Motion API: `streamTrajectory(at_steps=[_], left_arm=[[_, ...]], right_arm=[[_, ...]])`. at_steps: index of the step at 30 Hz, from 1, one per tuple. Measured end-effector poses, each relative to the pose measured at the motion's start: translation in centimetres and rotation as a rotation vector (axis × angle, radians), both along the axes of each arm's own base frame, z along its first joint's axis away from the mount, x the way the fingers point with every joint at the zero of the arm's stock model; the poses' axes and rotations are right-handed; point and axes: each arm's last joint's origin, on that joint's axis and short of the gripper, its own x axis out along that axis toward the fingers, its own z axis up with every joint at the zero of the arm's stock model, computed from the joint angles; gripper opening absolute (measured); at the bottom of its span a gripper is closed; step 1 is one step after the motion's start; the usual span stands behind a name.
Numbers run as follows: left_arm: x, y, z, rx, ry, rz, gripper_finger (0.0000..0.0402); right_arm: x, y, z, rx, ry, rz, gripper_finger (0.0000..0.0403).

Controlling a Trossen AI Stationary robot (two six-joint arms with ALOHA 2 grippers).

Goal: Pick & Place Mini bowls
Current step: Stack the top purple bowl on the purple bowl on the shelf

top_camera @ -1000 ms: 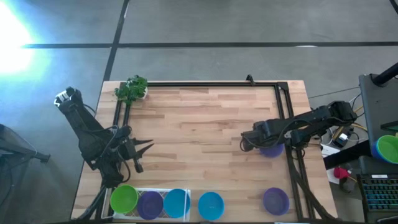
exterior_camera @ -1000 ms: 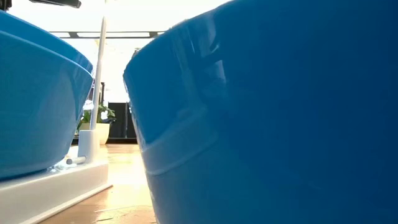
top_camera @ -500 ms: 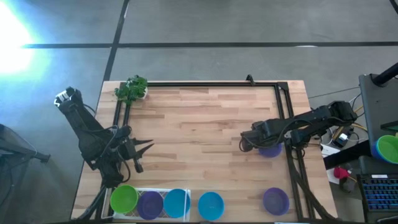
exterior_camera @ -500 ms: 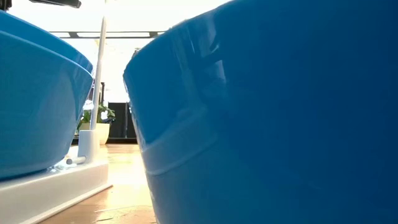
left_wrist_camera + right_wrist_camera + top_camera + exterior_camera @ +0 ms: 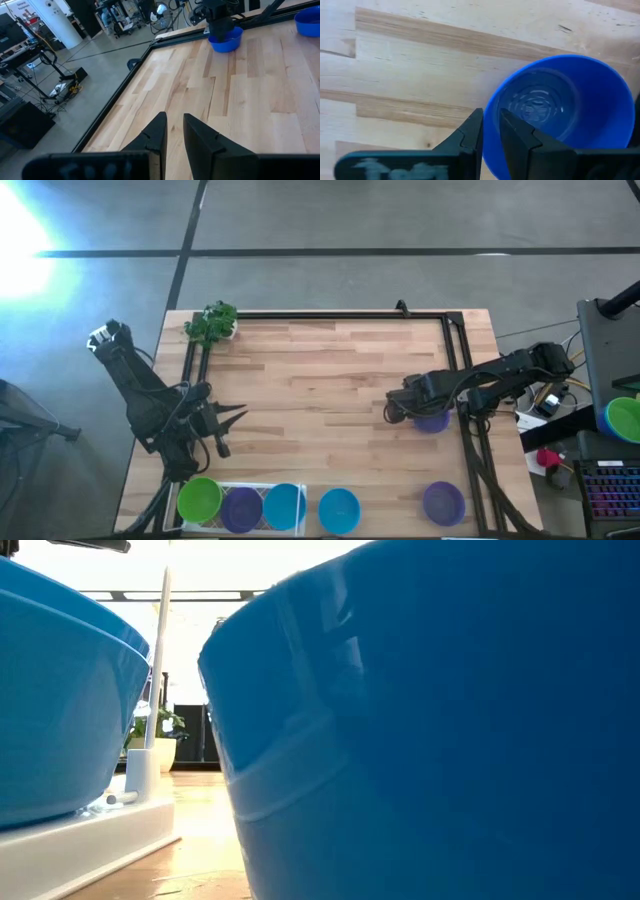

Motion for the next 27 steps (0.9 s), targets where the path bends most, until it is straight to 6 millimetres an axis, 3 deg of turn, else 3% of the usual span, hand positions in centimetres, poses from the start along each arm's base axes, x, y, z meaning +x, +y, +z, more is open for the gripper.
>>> streamTrajectory(at_steps=[27], left_arm=[[0.0,0.0,-0.1,-0.002,0.029,-0.015,0.0058]], right_arm=[[-0.1,0.1,-1.5,0.000,-0.049,-0.075,0.0059]])
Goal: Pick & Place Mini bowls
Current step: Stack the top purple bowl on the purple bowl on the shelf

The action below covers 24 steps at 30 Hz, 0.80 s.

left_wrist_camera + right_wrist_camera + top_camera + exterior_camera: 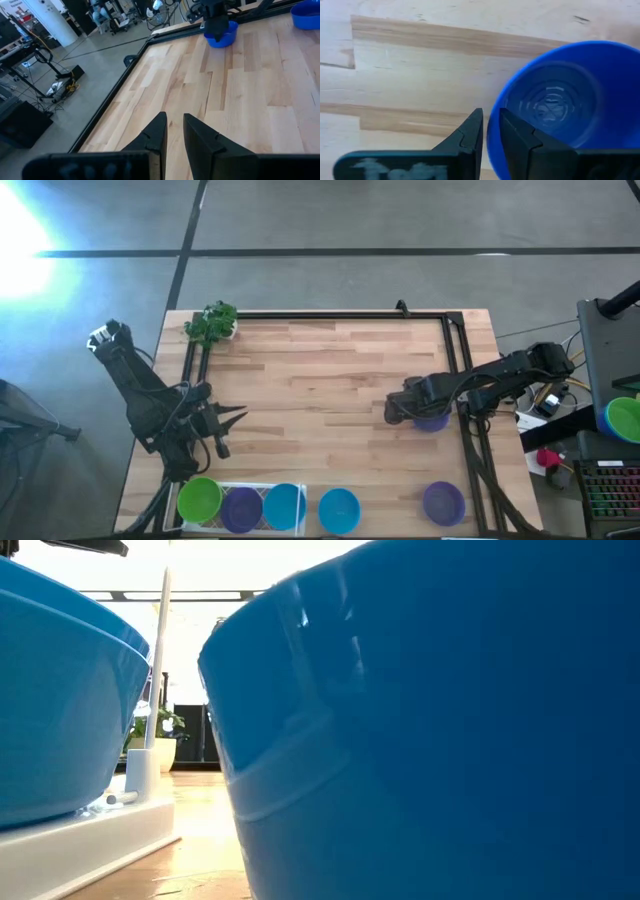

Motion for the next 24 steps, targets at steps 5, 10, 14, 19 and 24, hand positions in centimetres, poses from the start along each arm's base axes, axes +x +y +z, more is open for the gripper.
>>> streamTrajectory(at_steps=[5,10,14,19,24], left_arm=[[0.0,0.0,0.0,-0.001,0.001,-0.001,0.0058],[0.0,0.0,0.0,-0.001,0.002,-0.001,0.0058],[0.0,0.0,0.0,-0.001,0.001,-0.001,0.0058],[0.0,0.0,0.0,-0.002,0.000,-0.001,0.0058],[0.0,0.0,0.0,-0.001,0.001,-0.001,0.0058]], right_arm=[[-0.5,-0.1,-0.7,-0.005,0.023,0.022,0.0059],[-1.2,-0.2,-1.5,-0.010,0.058,0.053,0.0059],[-1.0,-0.1,-1.7,-0.017,0.036,0.106,0.0058],[-0.8,-0.2,-1.7,-0.064,0.019,0.149,0.0022],[-0.7,-0.3,-1.6,-0.105,0.011,0.222,0.0011]])
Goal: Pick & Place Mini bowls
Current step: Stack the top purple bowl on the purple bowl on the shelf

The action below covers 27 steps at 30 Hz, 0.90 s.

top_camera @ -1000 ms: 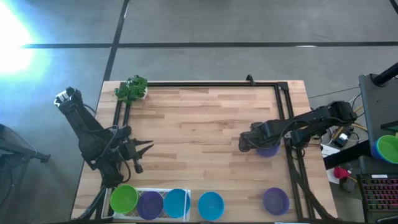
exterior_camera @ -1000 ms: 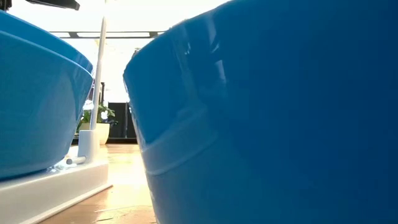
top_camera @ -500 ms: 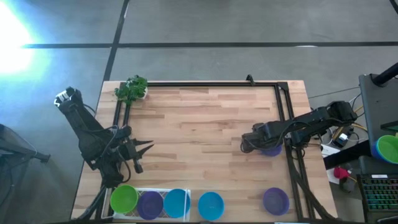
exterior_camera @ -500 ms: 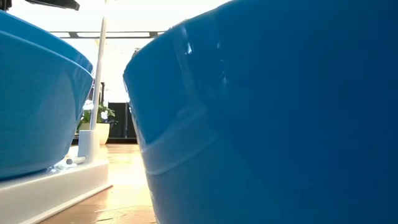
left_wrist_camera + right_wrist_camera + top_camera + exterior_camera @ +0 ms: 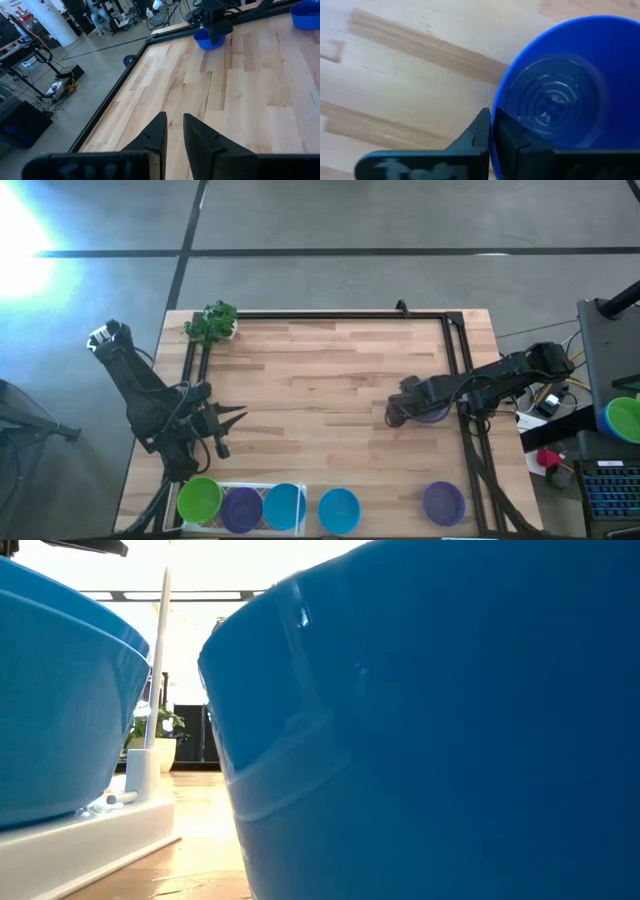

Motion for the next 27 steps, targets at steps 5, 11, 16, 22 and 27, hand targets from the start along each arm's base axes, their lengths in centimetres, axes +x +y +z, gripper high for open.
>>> streamTrajectory(at_steps=[5,11,16,22,27], left_arm=[[0.0,0.0,0.0,0.001,-0.002,0.001,0.0058],[0.0,0.0,0.0,0.001,-0.002,0.001,0.0058],[0.0,0.0,0.0,0.001,-0.002,0.001,0.0058],[0.0,0.0,0.0,0.000,-0.002,0.001,0.0058],[0.0,0.0,0.0,-0.003,-0.004,0.002,0.0058]], right_arm=[[1.0,0.0,0.9,-0.034,-0.051,0.082,0.0009],[2.7,0.2,3.1,-0.071,-0.135,0.177,0.0008],[3.6,0.1,4.5,-0.106,-0.171,0.253,0.0008],[5.1,-0.6,5.7,-0.143,-0.262,0.354,0.0008],[6.1,-1.1,7.0,-0.191,-0.320,0.456,0.0008]])
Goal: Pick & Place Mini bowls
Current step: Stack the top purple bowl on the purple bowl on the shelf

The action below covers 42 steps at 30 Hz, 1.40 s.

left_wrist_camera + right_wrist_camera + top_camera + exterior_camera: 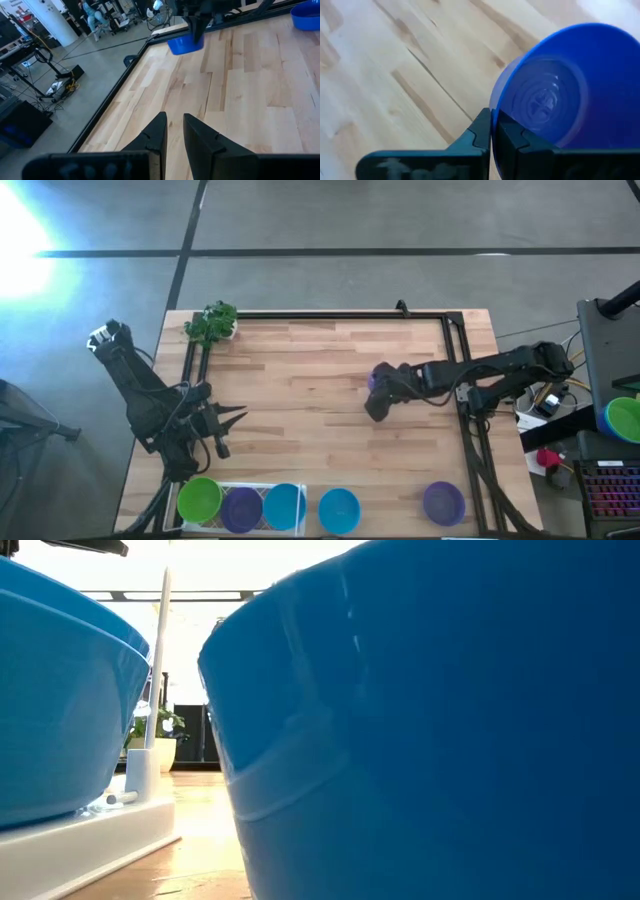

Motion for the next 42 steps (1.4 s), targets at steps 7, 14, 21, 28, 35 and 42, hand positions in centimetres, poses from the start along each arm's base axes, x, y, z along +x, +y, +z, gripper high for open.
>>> streamTrajectory(at_steps=[7,14,21,28,35,42], left_arm=[[0.0,0.0,0.0,-0.006,-0.003,0.002,0.0058],[0.0,0.0,0.0,-0.004,-0.006,0.006,0.0058],[0.0,0.0,0.0,-0.004,-0.011,0.009,0.0058],[0.0,0.0,0.0,-0.003,-0.011,0.009,0.0058],[0.0,0.0,0.0,-0.002,-0.012,0.009,0.0058],[0.0,0.0,0.0,-0.001,-0.011,0.010,0.0058]], right_arm=[[1.3,-0.6,1.3,-0.056,-0.035,0.086,0.0008],[5.9,-0.4,1.5,-0.124,0.033,0.295,0.0008],[10.4,0.0,1.7,-0.150,0.100,0.520,0.0008],[12.5,0.2,-0.5,-0.156,0.164,0.650,0.0008],[13.5,0.4,-3.1,-0.134,0.225,0.728,0.0008],[14.0,0.5,-5.8,-0.120,0.296,0.764,0.0008]])
